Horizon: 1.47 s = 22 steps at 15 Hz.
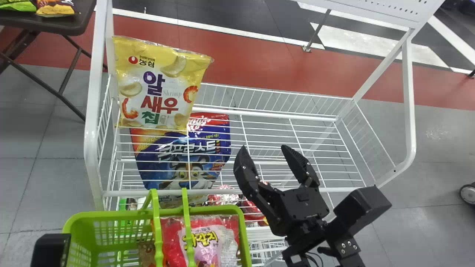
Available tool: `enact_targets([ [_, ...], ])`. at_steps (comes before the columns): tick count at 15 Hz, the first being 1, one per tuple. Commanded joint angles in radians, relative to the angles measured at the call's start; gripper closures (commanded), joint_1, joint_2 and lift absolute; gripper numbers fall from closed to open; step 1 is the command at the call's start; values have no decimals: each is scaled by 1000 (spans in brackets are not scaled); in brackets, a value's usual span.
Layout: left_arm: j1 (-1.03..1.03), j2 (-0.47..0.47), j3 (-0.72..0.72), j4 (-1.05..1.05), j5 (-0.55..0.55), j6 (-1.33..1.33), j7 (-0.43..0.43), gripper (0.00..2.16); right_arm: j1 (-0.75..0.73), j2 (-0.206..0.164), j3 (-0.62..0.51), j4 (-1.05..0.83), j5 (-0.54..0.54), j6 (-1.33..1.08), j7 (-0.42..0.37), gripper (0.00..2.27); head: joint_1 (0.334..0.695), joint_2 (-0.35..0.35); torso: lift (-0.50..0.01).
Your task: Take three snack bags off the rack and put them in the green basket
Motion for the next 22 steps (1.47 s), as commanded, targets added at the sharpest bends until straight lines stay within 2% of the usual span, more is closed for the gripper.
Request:
enact_targets([
  [1,-1,-4,-1,2,0,-3,1,1669,1,1,-4,-2,-2,3,-5,83,695,-350,-23],
  [22,1,1,1,-10,0,-3,0,1669,2,5,-24,-5,-18,-10,-9,87,695,-350,-23],
])
